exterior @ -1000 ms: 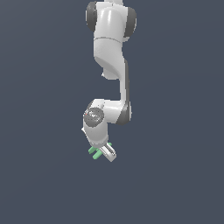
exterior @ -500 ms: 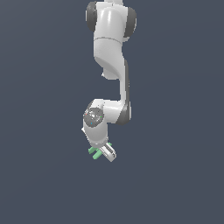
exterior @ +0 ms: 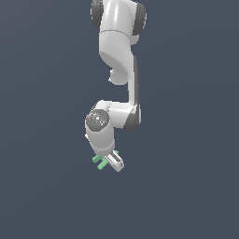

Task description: Pick up the object and move it to a goal position.

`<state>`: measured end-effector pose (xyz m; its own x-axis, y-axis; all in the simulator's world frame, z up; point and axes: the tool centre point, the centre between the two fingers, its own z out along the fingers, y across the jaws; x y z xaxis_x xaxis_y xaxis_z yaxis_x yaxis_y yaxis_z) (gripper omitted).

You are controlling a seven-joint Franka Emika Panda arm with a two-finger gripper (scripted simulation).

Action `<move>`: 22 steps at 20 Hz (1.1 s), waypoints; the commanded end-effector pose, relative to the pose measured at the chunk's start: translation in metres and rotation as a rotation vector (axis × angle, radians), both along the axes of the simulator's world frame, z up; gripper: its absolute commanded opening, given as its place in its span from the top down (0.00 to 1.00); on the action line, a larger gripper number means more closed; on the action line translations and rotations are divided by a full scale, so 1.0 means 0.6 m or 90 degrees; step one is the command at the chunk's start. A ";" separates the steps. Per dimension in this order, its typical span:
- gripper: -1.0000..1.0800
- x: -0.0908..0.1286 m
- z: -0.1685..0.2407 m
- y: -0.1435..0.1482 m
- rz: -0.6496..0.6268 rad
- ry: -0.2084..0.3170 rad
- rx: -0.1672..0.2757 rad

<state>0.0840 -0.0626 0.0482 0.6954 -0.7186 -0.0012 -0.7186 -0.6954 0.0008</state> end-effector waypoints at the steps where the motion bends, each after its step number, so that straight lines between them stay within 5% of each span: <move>1: 1.00 0.007 0.031 -0.002 0.000 -0.001 0.000; 22: 1.00 0.078 0.342 -0.019 0.000 -0.001 -0.001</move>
